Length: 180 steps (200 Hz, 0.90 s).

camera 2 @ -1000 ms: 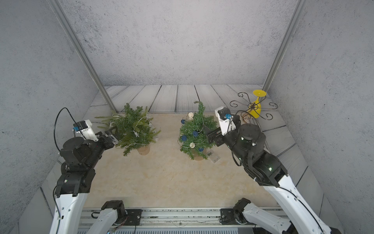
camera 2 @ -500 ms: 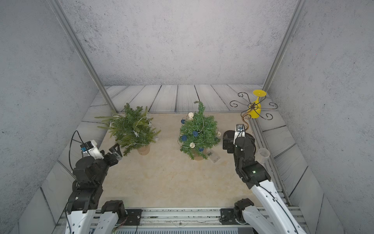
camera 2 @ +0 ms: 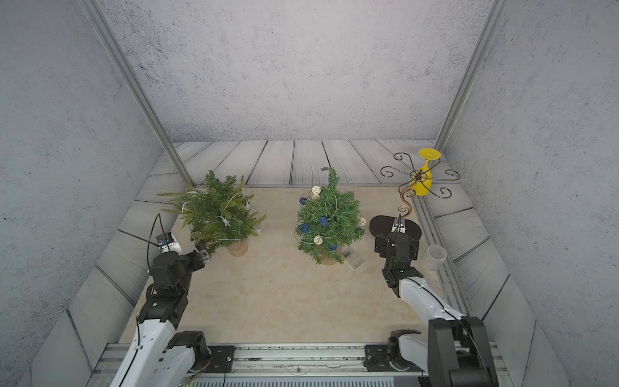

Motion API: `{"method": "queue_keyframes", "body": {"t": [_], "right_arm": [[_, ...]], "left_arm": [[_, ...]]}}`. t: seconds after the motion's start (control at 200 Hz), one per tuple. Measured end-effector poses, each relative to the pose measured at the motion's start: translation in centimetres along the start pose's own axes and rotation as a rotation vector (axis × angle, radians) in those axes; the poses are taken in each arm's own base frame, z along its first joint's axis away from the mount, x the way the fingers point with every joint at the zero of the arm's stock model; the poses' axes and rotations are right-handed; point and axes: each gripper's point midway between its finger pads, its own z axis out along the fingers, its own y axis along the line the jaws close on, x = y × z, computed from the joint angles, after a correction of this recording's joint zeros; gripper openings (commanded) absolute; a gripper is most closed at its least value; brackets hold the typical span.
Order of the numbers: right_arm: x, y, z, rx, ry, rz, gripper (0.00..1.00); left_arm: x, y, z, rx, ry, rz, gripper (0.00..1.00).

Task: Wrap string light around the christmas tree
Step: Reset both arms

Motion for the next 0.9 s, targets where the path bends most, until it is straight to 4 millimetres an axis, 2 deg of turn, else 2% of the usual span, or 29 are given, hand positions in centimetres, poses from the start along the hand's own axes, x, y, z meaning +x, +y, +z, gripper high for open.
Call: {"method": "queue_keyframes", "body": {"t": [0.1, 0.23, 0.33, 0.475, 0.731, 0.901], "right_arm": [[0.0, 0.5, 1.3, -0.002, -0.046, 0.015, 0.99], [1.5, 0.9, 2.6, -0.006, -0.038, 0.012, 0.99], [2.2, 1.2, 3.4, -0.007, -0.058, 0.020, 0.99], [4.5, 1.5, 3.8, -0.016, -0.042, 0.012, 0.99], [2.5, 1.5, 4.0, -0.017, -0.104, 0.034, 0.99], [2.3, 1.5, 4.0, -0.016, -0.109, 0.037, 0.99]], "left_arm": [[0.3, -0.8, 1.4, 0.032, -0.005, 0.035, 0.97], [0.4, -0.8, 3.2, 0.011, -0.015, 0.050, 0.97], [1.2, -0.7, 4.7, -0.003, 0.001, 0.058, 0.97], [2.7, -1.0, 7.0, -0.001, 0.022, 0.069, 0.97], [2.9, -1.7, 8.7, 0.027, -0.011, 0.101, 0.97], [3.2, -1.9, 9.1, 0.034, -0.010, 0.109, 0.96]]}}
